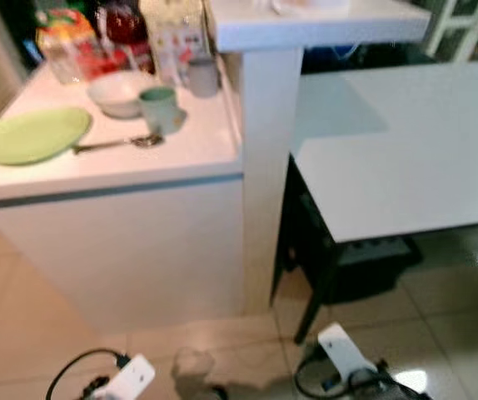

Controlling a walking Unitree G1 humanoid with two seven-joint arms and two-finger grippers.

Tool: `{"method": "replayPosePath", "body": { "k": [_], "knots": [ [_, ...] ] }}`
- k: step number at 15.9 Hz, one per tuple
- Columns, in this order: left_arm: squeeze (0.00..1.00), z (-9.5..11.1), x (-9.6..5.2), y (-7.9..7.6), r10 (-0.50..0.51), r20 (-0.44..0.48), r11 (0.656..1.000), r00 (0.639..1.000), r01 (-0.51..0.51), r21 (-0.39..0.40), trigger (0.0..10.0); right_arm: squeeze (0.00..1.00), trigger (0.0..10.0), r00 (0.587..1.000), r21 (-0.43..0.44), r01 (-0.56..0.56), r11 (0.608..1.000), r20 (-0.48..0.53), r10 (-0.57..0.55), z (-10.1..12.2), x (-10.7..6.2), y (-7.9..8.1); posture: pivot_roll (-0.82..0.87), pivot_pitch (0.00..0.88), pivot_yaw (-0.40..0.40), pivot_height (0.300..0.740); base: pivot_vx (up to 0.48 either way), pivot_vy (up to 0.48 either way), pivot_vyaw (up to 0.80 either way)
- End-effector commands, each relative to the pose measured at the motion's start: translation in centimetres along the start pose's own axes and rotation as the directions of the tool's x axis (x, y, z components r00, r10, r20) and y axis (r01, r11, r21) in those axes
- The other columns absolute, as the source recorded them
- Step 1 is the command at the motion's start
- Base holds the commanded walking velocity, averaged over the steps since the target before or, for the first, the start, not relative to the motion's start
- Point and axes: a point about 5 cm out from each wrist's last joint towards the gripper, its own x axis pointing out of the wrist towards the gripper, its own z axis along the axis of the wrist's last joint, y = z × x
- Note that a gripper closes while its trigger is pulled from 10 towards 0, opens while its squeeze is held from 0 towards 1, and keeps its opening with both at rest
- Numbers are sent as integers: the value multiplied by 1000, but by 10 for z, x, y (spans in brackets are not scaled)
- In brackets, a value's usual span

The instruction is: Setting the table

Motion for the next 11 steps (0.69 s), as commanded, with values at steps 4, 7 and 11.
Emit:
{"method": "replayPosePath", "body": {
  "k": [4, 7, 11],
  "knots": [
    [0, 2, 0, 1, 2, 8, 1000, 1000, -2, 10, 10000, 0, 10000, 1000, 2, -5, 1000, -9, 5, -2, 0, 0, 65, 0, 20, 740, 0, 0, 0],
    [0, 3, 0, 1, 2, 11, 1000, 1000, -2, 13, 10000, 0, 10000, 1000, 0, -5, 1000, -6, 5, -2, 0, 0, 62, 0, 21, 740, 0, 0, 0],
    [0, 3, 0, 2, 0, 12, 1000, 1000, 0, 8, 10000, 0, 10000, 1000, -1, -8, 1000, -4, 8, -1, 0, 0, 59, 0, 25, 740, 0, 0, 0]
  ]
}}
